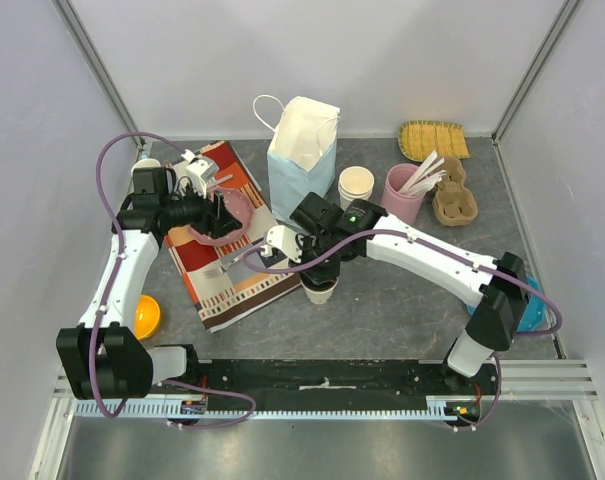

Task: Pack the takeout coffee

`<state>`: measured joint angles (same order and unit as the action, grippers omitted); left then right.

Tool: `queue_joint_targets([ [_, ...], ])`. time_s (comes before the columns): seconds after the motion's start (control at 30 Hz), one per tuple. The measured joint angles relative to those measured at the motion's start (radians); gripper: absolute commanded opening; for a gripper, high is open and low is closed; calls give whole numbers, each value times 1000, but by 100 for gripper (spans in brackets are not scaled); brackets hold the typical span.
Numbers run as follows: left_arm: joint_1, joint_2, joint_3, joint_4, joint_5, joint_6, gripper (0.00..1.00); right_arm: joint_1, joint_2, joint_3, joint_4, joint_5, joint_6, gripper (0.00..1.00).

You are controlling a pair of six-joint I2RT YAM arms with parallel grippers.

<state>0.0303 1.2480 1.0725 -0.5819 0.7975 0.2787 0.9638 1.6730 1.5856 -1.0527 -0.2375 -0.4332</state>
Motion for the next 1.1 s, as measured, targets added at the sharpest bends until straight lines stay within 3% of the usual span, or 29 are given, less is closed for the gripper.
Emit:
queue_joint_targets([
  [1.1,0,0,-6,-1,-1,12,69,-21,17,-78,63,-34,-27,0],
])
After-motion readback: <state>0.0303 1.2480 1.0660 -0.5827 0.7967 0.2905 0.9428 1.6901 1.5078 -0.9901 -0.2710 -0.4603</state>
